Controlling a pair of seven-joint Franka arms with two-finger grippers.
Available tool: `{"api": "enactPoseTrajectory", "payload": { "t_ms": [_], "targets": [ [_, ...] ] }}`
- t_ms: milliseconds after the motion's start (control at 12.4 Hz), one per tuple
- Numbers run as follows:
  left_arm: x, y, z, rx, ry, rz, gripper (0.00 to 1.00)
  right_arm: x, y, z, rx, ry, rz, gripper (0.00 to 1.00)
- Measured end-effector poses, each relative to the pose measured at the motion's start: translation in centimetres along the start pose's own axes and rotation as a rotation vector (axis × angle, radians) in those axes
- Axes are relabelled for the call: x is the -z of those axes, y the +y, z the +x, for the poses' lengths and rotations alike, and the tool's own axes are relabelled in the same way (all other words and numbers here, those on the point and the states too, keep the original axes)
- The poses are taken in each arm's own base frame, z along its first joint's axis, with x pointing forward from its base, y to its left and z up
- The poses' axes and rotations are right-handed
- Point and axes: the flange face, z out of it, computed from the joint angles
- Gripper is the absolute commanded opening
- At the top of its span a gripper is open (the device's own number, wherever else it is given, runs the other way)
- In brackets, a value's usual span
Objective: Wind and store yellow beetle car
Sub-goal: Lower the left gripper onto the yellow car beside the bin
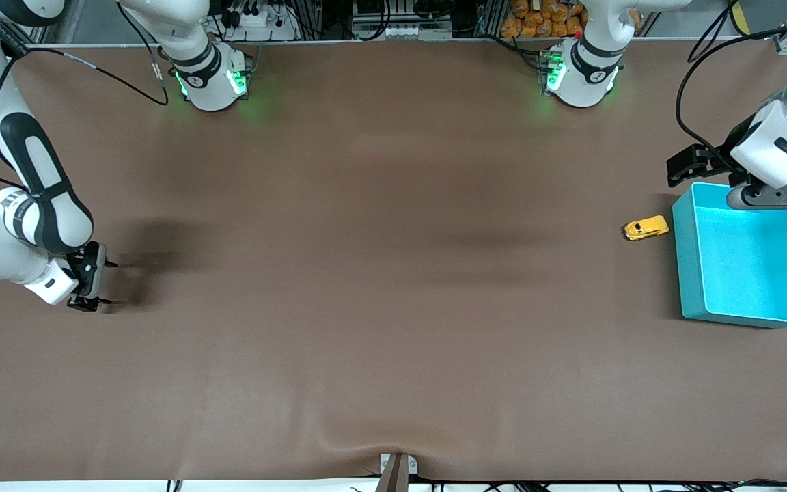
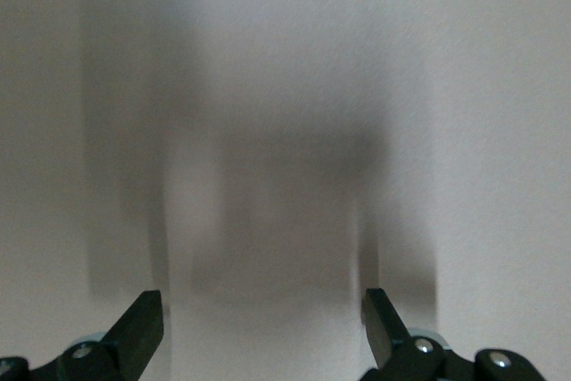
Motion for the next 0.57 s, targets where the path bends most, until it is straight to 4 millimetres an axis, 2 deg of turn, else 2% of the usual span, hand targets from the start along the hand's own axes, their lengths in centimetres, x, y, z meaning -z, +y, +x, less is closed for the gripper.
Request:
{"api": "enactPoseTrajectory", "payload": {
  "t_ms": [323,565],
  "targets": [
    [-4.4,0.5,-0.3,0.203,-0.092,0.024,1.0,2.3,0.8,1.6,-0.027,0.0,-0.001,1.0],
    [-8.6,0.5,-0.8,0.452,-0.169,0.066,1.0,5.5,1.3,3.5,-0.065,-0.006,0.001,1.0]
  ]
}}
